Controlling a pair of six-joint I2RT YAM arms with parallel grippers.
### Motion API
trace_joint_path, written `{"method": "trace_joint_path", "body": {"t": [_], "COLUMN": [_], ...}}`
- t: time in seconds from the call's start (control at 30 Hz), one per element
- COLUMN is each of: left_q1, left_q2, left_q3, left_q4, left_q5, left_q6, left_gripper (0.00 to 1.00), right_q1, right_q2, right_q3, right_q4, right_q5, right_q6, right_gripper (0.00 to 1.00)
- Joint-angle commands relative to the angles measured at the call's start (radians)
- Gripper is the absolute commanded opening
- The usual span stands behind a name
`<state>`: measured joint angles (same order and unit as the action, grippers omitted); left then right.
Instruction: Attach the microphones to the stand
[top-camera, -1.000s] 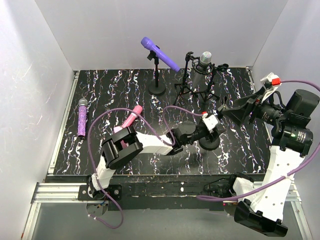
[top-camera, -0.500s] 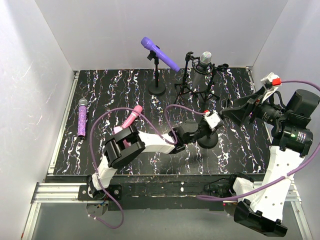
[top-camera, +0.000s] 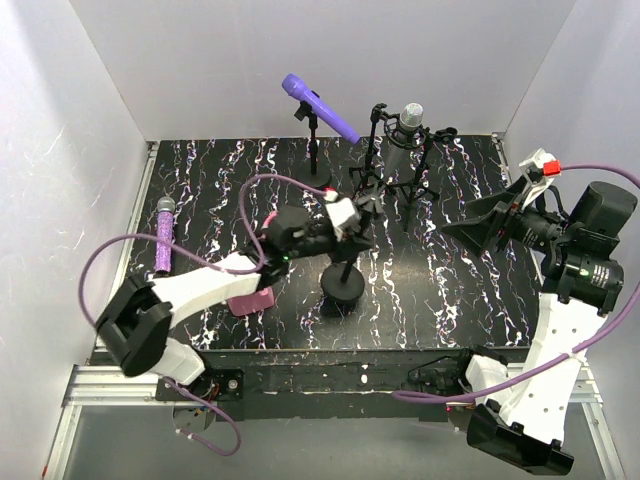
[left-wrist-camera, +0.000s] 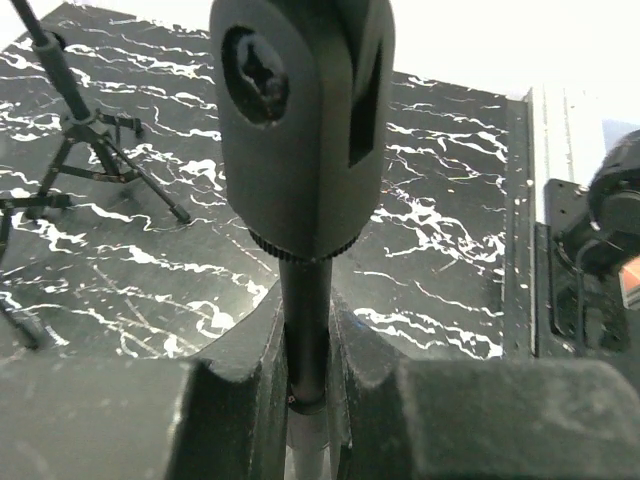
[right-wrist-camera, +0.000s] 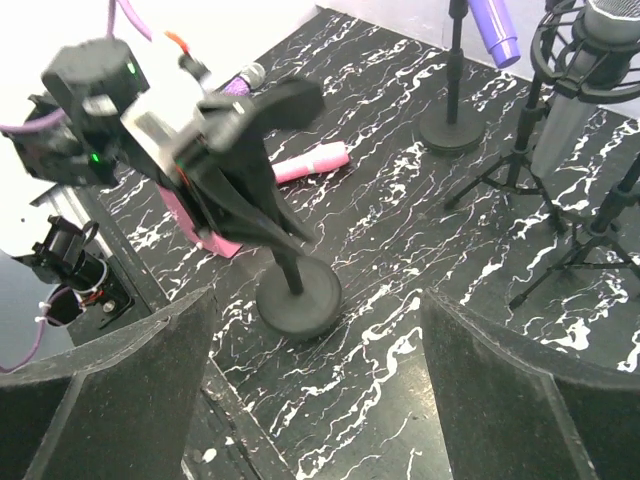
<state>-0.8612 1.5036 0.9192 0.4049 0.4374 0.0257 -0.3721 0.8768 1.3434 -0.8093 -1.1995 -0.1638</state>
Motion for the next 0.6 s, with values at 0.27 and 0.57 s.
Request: {"method": "trace_joint_path", "body": {"t": [0.27, 0.57], "left_q1": [0.178, 0.212], "left_q2": [-0.168, -0.123], "left_q3": [-0.040, -0.066], "left_q4": [-0.109, -0.026], "left_q5": [0.328, 0.376], "left_q6": [-0.072, -0.106], "left_gripper": [0.00, 0.00], "right_q1": [-0.004, -0.004], "right_q2": [-0.013, -0.019], "right_q3": [-0.107, -0.204], "right_q4": [0.055, 0.105], "right_q5": [-0.077, -0.114], "right_q6": [-0.008, -0.016], "right_gripper": [0.89, 0.89]}}
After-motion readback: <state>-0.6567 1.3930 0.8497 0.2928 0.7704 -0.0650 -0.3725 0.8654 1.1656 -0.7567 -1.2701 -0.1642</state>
